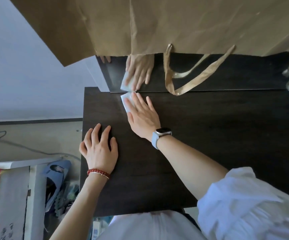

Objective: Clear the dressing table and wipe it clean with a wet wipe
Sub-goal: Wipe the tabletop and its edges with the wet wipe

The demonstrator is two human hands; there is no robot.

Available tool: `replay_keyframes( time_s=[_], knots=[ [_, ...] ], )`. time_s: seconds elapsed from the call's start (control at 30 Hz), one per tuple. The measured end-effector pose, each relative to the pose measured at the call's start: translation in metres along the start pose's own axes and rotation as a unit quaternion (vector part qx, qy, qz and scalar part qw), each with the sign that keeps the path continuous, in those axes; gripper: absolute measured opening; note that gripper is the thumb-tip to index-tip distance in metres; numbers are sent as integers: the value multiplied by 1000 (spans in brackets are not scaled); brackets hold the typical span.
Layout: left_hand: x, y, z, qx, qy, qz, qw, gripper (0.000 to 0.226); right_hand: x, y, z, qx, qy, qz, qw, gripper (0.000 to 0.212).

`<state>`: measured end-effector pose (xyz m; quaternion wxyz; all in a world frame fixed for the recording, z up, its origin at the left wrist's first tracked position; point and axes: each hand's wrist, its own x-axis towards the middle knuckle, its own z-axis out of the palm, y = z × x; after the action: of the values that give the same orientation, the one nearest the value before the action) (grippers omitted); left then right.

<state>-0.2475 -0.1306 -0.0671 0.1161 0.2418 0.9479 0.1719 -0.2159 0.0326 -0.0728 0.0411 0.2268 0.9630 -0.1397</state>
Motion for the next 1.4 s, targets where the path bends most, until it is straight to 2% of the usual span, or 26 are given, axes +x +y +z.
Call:
replay_keyframes(
  time_s=[0.07,0.17,0.37,0.5,0.63,0.8,1.03,1.23,1.4],
  knots=[
    [0,16,1,-7,13,-12,1000,46,-14,30,-4,-7,15,40,999,53],
    [-1,55,10,-21,15,15,1000,47,-40,80,-12,-2,36,116,993,53],
    [-18,160,53,-12,-43,97,994,49,-92,215,-38,-5,45,232,972,53],
    [-39,245,95,2,-80,134,988,46,-128,319,-59,-7,63,278,959,53],
    [-60,315,129,21,-109,161,981,55,-159,408,-78,-11,72,311,948,53],
    [-80,366,153,49,-133,183,973,61,-177,479,-87,-5,97,332,938,52],
    [-90,367,157,69,-126,190,971,61,-229,464,-75,39,128,334,933,56],
    [-106,336,146,66,-117,193,972,50,-321,407,-47,36,122,354,927,55],
    [-134,280,127,71,-126,181,973,55,-346,334,-25,35,105,383,917,54]
  ],
)
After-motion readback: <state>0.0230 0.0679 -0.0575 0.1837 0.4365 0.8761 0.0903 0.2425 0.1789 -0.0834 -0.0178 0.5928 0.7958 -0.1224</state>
